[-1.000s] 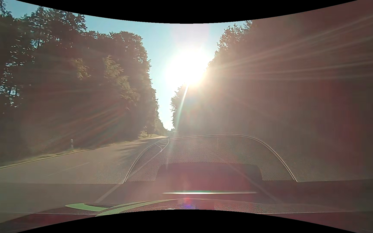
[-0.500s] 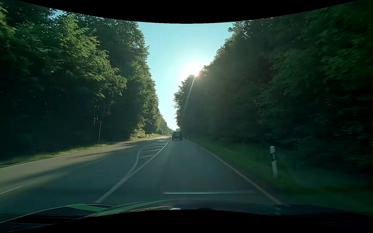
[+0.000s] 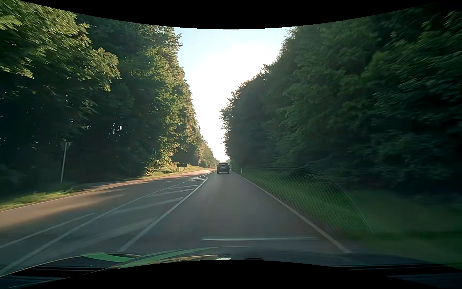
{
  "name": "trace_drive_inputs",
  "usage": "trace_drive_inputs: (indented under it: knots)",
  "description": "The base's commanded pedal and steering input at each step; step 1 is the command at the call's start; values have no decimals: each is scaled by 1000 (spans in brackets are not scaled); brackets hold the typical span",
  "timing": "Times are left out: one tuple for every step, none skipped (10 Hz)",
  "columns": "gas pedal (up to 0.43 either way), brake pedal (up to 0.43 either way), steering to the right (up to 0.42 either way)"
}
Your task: Follow the waypoints while adhering to traffic rules and regulations
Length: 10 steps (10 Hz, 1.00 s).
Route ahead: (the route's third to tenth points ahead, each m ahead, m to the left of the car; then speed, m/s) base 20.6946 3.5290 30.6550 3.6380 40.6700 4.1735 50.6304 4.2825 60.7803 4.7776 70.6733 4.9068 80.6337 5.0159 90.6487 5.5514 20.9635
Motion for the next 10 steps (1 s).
trace_drive_inputs:
  knots:
    - [197,0,-17]
    - [197,0,-16]
    - [197,0,-13]
    - [197,0,-9]
    - [197,0,-8]
    - [197,0,-7]
    - [197,0,-6]
    - [197,0,-6]
    - [209,0,-5]
    - [209,0,-4]
